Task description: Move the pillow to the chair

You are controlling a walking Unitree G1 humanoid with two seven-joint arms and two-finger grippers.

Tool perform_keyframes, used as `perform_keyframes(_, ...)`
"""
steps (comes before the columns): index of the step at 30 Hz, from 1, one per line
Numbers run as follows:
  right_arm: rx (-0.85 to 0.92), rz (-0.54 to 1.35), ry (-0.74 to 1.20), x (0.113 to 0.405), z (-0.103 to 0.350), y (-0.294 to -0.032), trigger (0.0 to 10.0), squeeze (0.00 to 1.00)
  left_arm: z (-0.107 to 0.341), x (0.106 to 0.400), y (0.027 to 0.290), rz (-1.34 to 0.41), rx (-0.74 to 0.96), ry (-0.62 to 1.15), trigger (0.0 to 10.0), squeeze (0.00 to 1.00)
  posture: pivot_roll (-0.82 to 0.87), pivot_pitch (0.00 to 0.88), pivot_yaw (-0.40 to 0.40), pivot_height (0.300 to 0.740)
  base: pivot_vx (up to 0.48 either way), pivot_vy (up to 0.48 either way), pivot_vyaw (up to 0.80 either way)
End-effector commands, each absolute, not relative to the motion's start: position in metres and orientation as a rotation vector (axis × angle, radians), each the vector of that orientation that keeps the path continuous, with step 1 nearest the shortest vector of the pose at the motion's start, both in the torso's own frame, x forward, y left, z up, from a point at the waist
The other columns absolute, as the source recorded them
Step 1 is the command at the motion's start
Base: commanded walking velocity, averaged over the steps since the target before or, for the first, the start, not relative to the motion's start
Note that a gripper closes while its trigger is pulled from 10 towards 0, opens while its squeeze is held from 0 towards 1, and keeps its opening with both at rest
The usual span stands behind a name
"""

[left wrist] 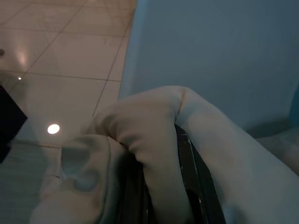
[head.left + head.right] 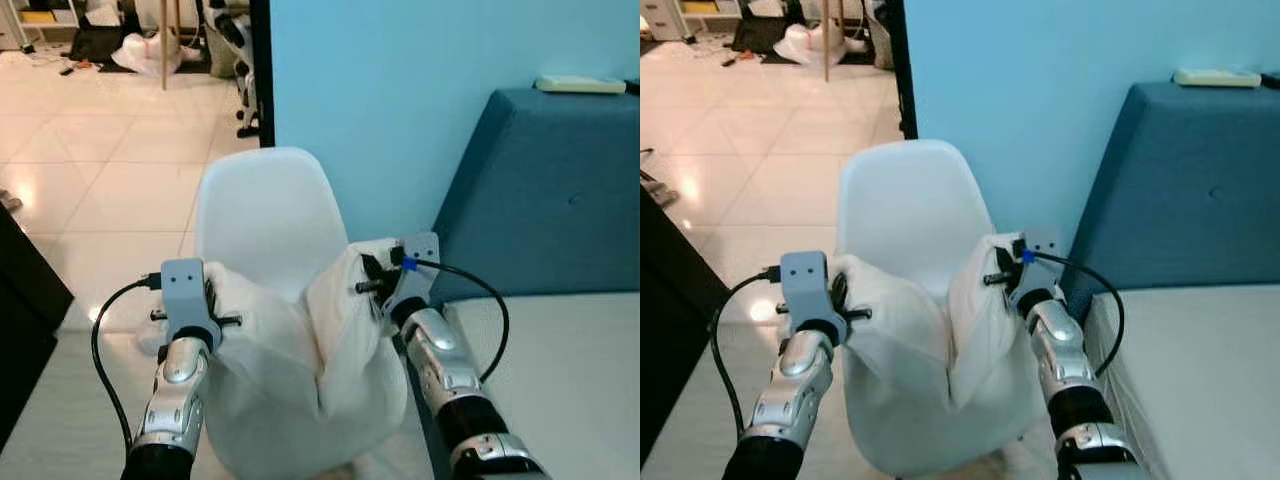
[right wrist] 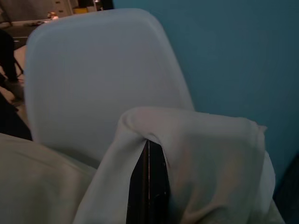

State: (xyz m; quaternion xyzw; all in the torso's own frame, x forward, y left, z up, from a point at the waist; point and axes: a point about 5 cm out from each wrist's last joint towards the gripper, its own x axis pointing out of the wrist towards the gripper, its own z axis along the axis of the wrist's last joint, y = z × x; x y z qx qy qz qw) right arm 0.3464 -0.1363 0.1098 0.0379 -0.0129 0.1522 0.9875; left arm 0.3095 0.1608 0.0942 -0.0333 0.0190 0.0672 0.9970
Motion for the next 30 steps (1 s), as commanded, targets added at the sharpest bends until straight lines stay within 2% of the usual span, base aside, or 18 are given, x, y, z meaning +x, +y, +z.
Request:
perform_keyframes(1, 0.082, 0.336, -0.074, 0.348, 0.12, -0.13, 10.0, 0.0, 0.1, 0.308, 0.162, 0.149, -0.052, -0.004, 10.0, 0.0, 0.02, 0.052, -0.02, 0.74, 0.0, 0.0, 0.0)
perform_keyframes(15, 0.084, 0.355, -0.061, 0.352, 0.121, -0.126, 10.0, 0.0, 0.093, 0.308, 0.156, 0.107, -0.025, 0.044, 10.0, 0.0, 0.02, 0.044, -0.025, 0.74, 0.0, 0.0, 0.0)
perform_keyframes(20, 0.084, 0.357, -0.062, 0.352, 0.121, -0.125, 10.0, 0.0, 0.091, 0.308, 0.155, 0.102, -0.019, 0.056, 10.0, 0.0, 0.01, 0.04, -0.024, 0.74, 0.0, -0.466, 0.0)
perform_keyframes(30, 0.075, 0.364, -0.062, 0.351, 0.121, -0.125, 10.0, 0.0, 0.089, 0.307, 0.159, 0.132, -0.032, 0.065, 10.0, 0.0, 0.02, 0.04, -0.026, 0.74, 0.0, 0.0, 0.0)
